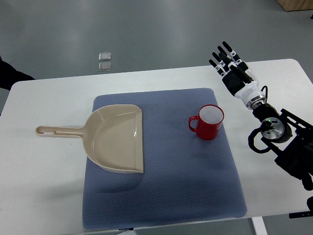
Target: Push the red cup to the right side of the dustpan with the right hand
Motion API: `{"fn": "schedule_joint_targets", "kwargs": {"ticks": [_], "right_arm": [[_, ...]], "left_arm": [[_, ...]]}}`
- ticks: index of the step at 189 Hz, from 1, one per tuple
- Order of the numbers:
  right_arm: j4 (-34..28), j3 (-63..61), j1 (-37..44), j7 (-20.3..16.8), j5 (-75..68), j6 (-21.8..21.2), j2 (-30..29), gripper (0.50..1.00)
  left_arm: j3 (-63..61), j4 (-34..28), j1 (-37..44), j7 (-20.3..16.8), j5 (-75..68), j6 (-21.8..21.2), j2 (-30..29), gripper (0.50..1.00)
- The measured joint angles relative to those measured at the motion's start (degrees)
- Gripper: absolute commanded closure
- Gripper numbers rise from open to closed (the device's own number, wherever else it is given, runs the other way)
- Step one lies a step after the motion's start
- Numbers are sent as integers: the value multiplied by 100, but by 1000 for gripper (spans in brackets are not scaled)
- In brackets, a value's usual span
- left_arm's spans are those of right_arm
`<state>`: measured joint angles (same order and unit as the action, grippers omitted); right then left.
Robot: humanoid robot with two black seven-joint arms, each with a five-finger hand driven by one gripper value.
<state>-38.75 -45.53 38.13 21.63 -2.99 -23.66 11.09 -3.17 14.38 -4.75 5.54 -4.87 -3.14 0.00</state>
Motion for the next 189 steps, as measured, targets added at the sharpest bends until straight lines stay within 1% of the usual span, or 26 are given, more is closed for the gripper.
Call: {"fn": "schedule_joint_targets", "kwargs": {"ticks": [49,77,91,103,115,144,171,189], "right_arm": [[-35,8,11,-9,131,-50,15,566],[-62,20,54,-17,679,-334,160,566],[-66,57,60,-18,1101,-597,393,566],[-75,79,61,-18,1475,-909,655,566],[-79,91,62,-18,1807,-1067,951,566],[-147,97,71,19,2776,-1133,1813,566],[-363,77,49,385,3724,-1135,2693,566],[-491,78,0,532,3914,-1134,3016,566]], "left_arm": [[0,24,0,0,-1,7,0,500],[0,24,0,0,-3,7,0,500],[0,22,0,0,-3,7,0,500],[0,16,0,0,-3,7,0,500],[0,14,0,0,-3,7,0,500],[8,-2,0,0,-1,7,0,500],[18,-24,0,0,4,7,0,500],[8,-8,1,0,4,7,0,500]]}}
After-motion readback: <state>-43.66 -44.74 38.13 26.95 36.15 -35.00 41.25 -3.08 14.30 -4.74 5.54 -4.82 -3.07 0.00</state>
